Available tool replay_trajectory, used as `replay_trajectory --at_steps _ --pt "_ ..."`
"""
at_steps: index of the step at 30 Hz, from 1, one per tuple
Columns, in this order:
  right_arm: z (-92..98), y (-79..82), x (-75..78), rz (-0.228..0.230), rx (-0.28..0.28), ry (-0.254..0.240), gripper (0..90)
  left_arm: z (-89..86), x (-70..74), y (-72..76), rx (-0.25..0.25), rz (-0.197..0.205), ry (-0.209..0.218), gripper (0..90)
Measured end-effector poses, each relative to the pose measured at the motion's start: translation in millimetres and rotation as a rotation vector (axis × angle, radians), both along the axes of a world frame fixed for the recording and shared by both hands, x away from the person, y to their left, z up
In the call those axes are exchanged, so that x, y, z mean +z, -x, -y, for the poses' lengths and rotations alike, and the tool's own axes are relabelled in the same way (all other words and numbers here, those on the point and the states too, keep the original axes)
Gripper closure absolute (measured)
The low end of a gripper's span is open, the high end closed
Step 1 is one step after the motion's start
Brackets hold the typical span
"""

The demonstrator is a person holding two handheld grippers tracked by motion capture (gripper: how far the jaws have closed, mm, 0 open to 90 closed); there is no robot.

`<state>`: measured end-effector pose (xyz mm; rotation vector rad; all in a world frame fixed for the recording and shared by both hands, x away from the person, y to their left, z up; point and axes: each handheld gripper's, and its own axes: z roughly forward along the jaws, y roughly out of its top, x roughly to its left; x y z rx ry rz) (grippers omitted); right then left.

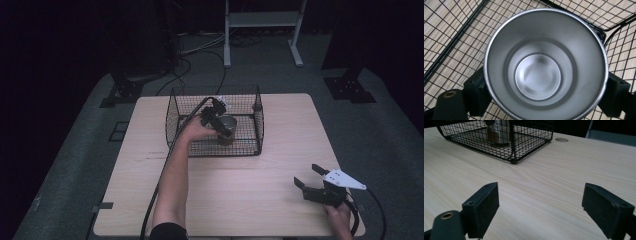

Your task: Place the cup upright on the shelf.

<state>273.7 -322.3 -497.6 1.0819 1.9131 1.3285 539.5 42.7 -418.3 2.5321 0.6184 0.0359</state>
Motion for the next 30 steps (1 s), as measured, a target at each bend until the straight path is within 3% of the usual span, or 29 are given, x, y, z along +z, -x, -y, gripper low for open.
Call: replay_trajectory --at_steps 13,30 --pt "0.2 0.0 -0.1 0.001 0.003 -0.002 13.5 -1.8 3.6 4.2 -0.008 0.001 0.022 10.6" --pt "0.8 -0.3 -0.1 -0.001 0.003 -0.007 13.5 -1.5 14.8 7.7 -0.005 0.045 0.018 6.4"
